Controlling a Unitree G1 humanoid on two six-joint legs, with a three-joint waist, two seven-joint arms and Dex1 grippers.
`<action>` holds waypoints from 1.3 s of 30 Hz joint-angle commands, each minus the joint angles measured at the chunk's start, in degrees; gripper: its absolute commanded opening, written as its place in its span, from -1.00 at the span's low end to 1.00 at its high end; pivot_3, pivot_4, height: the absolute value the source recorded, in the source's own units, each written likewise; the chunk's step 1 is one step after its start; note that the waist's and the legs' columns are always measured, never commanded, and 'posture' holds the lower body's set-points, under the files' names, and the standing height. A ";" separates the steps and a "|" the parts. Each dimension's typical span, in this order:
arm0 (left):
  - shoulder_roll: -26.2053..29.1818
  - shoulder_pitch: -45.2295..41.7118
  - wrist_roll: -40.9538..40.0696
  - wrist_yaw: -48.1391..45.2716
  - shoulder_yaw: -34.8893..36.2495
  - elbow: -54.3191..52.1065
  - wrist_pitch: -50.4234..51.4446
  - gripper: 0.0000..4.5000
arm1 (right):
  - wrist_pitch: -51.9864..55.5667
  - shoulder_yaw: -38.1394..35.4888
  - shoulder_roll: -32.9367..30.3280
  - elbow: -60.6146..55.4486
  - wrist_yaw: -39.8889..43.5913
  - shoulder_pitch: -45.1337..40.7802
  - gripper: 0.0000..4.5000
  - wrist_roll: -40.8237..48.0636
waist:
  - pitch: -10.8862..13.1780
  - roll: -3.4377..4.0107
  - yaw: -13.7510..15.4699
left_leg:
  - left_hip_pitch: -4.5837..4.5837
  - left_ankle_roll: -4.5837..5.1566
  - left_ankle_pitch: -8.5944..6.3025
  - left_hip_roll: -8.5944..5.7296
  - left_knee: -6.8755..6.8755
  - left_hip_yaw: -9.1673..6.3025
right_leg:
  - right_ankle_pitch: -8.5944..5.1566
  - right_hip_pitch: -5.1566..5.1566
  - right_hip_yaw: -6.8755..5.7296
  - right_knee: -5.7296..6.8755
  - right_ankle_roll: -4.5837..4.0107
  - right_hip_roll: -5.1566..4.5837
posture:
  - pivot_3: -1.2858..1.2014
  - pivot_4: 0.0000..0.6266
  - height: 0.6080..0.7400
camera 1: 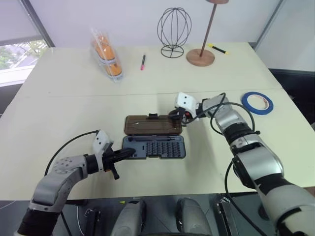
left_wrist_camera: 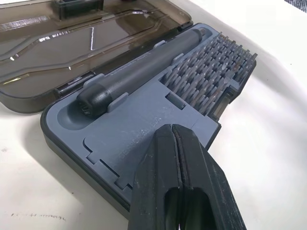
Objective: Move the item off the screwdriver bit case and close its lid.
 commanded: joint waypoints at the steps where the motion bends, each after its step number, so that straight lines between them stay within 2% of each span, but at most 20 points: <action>1: -0.24 0.58 0.84 0.99 -0.55 -0.67 0.24 -1.00 | -0.86 1.23 0.39 1.74 1.08 1.32 -0.78 -1.17 | 0.00 0.00 0.00 | 0.00 0.00 0.00 0.00 0.00 0.00 | 0.00 0.00 0.00 0.00 0.00 0.00 | 0.03 -0.52 1.00; 3: -0.43 0.64 0.79 1.37 -0.48 -1.00 0.41 -1.00 | -3.07 1.79 -0.07 0.65 0.45 1.60 -0.78 -2.02 | 0.00 0.00 0.00 | 0.00 0.00 0.00 0.00 0.00 0.00 | 0.00 0.00 0.00 0.00 0.00 0.00 | 0.03 -0.52 1.00; 4: -0.62 0.73 0.73 1.68 -0.50 -1.25 0.52 -1.00 | -4.61 2.05 -0.49 -0.54 -0.09 1.94 -0.89 -2.45 | 0.00 0.00 -0.01 | 0.00 0.00 0.00 0.00 0.00 0.00 | 0.00 0.00 0.00 0.00 0.00 0.00 | 0.03 -0.52 1.00; 7: -1.00 0.76 0.67 2.26 -0.59 -1.64 0.75 -1.00 | -7.76 2.26 -1.53 -3.51 -1.10 2.75 -0.89 -3.16 | 0.00 0.00 -0.04 | 0.00 -0.01 0.01 0.00 0.00 0.00 | 0.00 0.00 0.00 0.00 0.00 0.00 | 0.03 -0.52 1.00; 12: -1.41 0.23 0.75 2.57 -0.93 -1.33 0.84 -1.00 | -6.32 0.90 -2.34 -7.50 -0.86 3.81 -0.89 -1.95 | 0.00 0.00 -0.06 | -0.01 -0.02 0.01 0.00 0.00 0.01 | 0.00 -0.01 0.00 0.00 0.00 0.00 | 0.03 -0.52 1.00; 30: -2.44 -2.05 1.88 1.85 -2.26 1.80 -0.53 -1.00 | -7.52 2.08 -2.38 -8.61 -2.10 2.19 -0.89 -3.82 | 0.01 0.01 -0.08 | -0.02 -0.02 0.01 0.00 0.00 0.00 | 0.00 -0.03 0.00 0.00 0.00 0.00 | 0.03 -0.52 1.00; 39: -3.02 -1.09 3.08 0.61 -2.32 4.77 -3.90 -1.00 | -14.05 1.45 -4.84 -20.17 -8.46 4.69 -0.89 -5.71 | 0.03 0.04 -0.05 | -0.02 -0.01 0.01 0.00 -0.02 0.01 | 0.00 -0.06 0.00 0.01 0.00 0.00 | 0.03 -0.52 1.00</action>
